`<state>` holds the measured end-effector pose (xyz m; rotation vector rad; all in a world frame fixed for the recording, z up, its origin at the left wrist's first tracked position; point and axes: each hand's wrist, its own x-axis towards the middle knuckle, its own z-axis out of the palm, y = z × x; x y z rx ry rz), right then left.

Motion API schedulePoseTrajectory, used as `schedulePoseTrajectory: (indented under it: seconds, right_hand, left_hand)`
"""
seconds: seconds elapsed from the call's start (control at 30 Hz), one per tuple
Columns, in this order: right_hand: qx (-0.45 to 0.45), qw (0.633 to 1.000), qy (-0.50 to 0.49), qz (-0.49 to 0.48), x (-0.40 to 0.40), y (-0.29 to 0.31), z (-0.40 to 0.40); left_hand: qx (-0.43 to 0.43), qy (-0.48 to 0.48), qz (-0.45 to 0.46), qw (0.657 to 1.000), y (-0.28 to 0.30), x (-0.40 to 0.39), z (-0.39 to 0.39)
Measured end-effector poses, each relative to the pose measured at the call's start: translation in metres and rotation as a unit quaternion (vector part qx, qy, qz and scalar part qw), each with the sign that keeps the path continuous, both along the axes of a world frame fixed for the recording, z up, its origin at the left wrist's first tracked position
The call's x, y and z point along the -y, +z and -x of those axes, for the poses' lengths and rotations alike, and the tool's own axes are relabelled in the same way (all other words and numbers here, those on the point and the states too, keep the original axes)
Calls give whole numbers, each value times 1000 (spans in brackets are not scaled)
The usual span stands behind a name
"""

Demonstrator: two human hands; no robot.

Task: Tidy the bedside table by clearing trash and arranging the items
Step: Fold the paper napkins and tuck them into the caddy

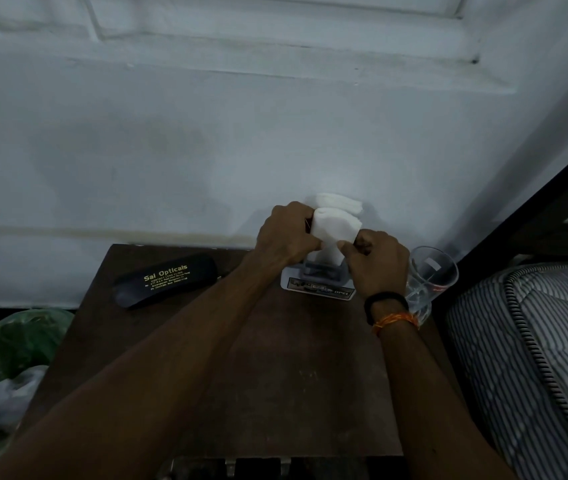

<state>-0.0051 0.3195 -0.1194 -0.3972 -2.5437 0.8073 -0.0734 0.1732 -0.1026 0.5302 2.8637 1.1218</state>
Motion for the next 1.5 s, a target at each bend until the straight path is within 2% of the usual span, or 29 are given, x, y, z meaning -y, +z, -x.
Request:
schedulePoseTrajectory:
  seconds: [0.13, 0.47, 0.57, 0.67, 0.87, 1.07, 1.27, 1.4, 1.5]
  right_hand:
    - [-20, 1000, -13, 14, 3, 3, -1]
    - [27, 1000, -6, -9, 5, 1, -2]
    - [30, 999, -18, -42, 9, 5, -5]
    - [38, 995, -35, -84, 13, 9, -11]
    - [106, 982, -62, -143, 19, -4, -25]
    - [111, 975, -36, -188, 17, -8, -34]
    - [123, 973, -13, -194, 13, -13, -40]
    - [111, 977, -21, -179, 20, -3, -47]
    - [27, 978, -37, -202, 32, 9, -53]
  left_hand:
    - [-16, -8, -2, 1000, 1, -1, 1]
    - [-21, -25, 5, 999, 0, 1, 1]
    - [-32, -1, -22, 999, -4, 12, -4]
    - [5, 23, -64, 998, -10, 26, -10]
    - [134, -22, -127, 983, -17, 35, -20]
    - [116, -8, -125, 985, -18, 36, -28]
    - [117, 1, -139, 983, -21, 41, -41]
    - [123, -18, -133, 983, -14, 46, -44]
    - [116, 7, -119, 986, -6, 61, -44]
